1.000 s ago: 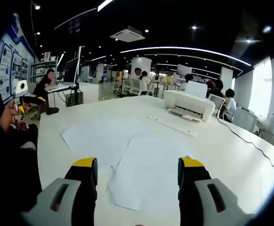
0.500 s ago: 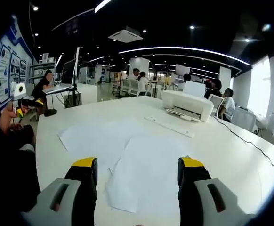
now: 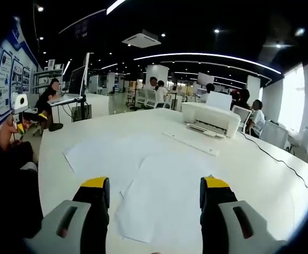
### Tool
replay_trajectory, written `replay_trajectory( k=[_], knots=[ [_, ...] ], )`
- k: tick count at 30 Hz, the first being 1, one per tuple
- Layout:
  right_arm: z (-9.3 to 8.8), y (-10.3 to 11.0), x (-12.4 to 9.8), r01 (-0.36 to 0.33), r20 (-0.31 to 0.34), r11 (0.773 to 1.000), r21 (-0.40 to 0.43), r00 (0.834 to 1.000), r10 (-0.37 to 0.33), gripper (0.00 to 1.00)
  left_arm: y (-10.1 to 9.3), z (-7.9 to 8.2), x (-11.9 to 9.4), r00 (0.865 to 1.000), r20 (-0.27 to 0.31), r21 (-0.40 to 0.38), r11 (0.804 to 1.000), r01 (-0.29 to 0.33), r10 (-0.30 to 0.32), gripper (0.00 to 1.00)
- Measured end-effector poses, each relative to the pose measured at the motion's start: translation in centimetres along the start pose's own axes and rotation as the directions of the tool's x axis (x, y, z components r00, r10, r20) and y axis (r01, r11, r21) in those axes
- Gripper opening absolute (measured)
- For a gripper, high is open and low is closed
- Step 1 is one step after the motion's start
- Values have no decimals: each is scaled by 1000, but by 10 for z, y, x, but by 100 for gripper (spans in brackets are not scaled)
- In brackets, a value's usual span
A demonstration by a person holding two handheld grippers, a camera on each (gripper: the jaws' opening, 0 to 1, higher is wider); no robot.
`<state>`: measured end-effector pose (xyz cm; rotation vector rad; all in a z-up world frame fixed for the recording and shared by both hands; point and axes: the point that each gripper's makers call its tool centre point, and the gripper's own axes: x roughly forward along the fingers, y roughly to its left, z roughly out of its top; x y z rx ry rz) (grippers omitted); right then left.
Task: Organize the stack of printing papers by aligning and flattening the scattered papers on the table
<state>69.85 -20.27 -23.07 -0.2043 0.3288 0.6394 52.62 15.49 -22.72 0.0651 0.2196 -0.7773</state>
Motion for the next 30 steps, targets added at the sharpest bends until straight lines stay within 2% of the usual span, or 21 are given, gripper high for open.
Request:
replay_trajectory(
  k=[5, 17, 21, 30],
  knots=[
    [-3, 3, -1, 3, -2, 1000, 8, 1000, -3, 65, -1, -1, 1, 1000, -3, -2, 1000, -1, 1, 75],
    [1, -5, -1, 15, 6, 1000, 13, 1000, -15, 65, -8, 0, 4, 1000, -7, 2, 1000, 6, -6, 75],
    [0, -9, 3, 14, -1, 1000, 13, 1000, -14, 65, -7, 6, 4, 1000, 1, 11, 1000, 7, -7, 75],
    [5, -4, 8, 1, 2, 1000, 15, 1000, -1, 64, -7, 7, 8, 1000, 3, 13, 1000, 13, -13, 75]
  ],
)
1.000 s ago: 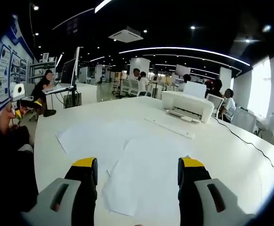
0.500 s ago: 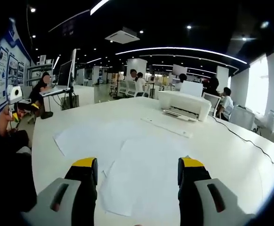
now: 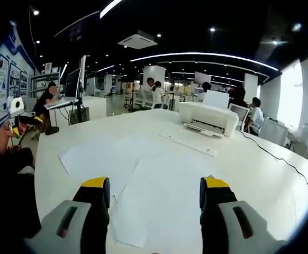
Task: Organize the stack of printing papers by aligning and flattening the scattered papers on the table
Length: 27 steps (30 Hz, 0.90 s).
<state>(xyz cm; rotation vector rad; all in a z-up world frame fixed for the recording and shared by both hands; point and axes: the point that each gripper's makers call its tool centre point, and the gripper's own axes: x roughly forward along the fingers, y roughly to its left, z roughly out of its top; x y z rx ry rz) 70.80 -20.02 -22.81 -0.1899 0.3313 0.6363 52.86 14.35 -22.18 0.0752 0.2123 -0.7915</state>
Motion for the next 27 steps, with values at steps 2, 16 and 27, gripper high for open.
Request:
replay_trajectory(
  k=[2, 16, 27],
  knots=[
    [-2, 1, 2, -4, -6, 1000, -1, 1000, 4, 64, 1, 3, 0, 1000, 14, -7, 1000, -4, 5, 75],
    [-11, -6, 2, -9, -15, 1000, 17, 1000, 9, 63, 2, 2, 12, 1000, -6, -1, 1000, 7, -7, 75],
    [3, -11, 7, -4, 0, 1000, -12, 1000, 4, 63, 6, 0, 15, 1000, -9, -3, 1000, 14, -14, 75]
  ],
)
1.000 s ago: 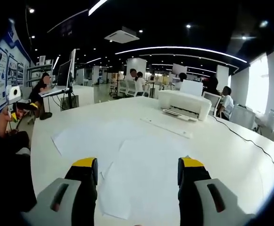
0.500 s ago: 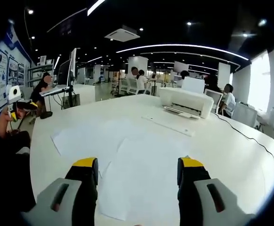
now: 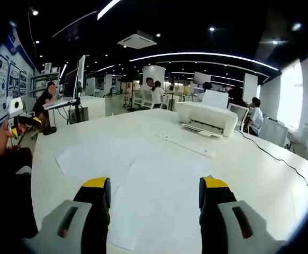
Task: Organize the stack of printing papers by aligning and flattening the scattered papers on the table
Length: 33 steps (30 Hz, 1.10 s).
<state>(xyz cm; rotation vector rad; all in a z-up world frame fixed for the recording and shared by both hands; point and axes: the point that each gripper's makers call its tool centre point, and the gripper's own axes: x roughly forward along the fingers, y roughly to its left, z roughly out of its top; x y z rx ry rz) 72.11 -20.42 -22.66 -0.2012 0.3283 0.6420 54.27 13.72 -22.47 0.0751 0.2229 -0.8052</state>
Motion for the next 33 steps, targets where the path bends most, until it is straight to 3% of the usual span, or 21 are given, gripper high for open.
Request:
replay_trajectory(
  k=[19, 33],
  knots=[
    [3, 1, 7, 21, -37, 998, -52, 999, -23, 64, -1, -5, 0, 1000, 4, -15, 1000, 2, -2, 75],
    [0, 0, 14, 27, -50, 999, -41, 998, -29, 64, -4, -11, 1, 1000, 1, -27, 1000, 4, -4, 74]
  ],
)
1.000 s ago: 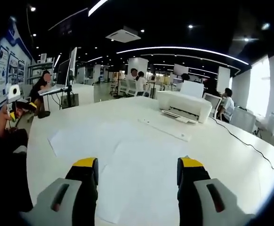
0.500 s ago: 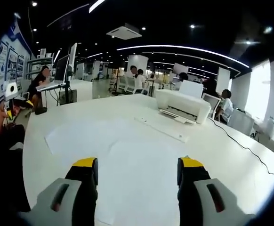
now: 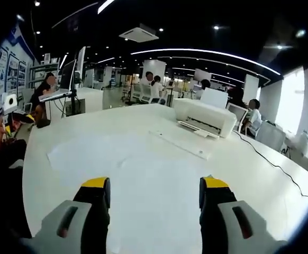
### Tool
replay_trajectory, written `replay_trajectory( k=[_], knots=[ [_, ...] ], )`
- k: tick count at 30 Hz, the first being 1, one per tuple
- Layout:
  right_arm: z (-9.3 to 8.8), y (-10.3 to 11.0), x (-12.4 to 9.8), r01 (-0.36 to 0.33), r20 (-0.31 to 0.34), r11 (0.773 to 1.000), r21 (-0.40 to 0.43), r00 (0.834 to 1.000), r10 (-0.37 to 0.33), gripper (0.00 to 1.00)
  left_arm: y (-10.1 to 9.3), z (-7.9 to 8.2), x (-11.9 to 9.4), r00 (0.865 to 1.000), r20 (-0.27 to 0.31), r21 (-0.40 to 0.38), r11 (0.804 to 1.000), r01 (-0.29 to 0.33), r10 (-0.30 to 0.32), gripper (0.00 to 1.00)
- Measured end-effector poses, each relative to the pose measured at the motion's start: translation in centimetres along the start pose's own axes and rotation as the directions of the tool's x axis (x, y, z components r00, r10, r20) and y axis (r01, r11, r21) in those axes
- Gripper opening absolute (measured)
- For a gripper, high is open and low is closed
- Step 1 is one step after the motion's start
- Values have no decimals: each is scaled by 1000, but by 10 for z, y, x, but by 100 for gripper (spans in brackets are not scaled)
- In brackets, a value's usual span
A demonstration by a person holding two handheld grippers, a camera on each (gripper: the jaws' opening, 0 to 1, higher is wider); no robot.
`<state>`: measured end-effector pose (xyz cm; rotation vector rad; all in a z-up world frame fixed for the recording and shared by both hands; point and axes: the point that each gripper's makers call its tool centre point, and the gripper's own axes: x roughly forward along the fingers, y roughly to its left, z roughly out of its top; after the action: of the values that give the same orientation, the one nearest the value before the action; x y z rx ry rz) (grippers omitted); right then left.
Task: Organize the stack of printing papers by aligning and flattening the scattered papers on the table
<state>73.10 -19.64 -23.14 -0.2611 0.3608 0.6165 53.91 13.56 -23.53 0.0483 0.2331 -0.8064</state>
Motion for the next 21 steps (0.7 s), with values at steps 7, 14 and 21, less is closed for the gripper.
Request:
replay_trajectory(
  k=[7, 14, 21],
  knots=[
    [-1, 2, 2, 0, -7, 1000, 15, 1000, 0, 64, 1, -1, -2, 1000, 3, -4, 1000, -5, 5, 74],
    [-1, -5, 6, -1, -13, 1000, 20, 1000, 1, 64, -1, -1, 0, 1000, 2, -2, 1000, 2, -2, 74],
    [-2, -4, 9, -2, -25, 1000, 14, 1000, 2, 64, 1, -3, -3, 1000, -1, -5, 1000, -3, 3, 74]
  ],
)
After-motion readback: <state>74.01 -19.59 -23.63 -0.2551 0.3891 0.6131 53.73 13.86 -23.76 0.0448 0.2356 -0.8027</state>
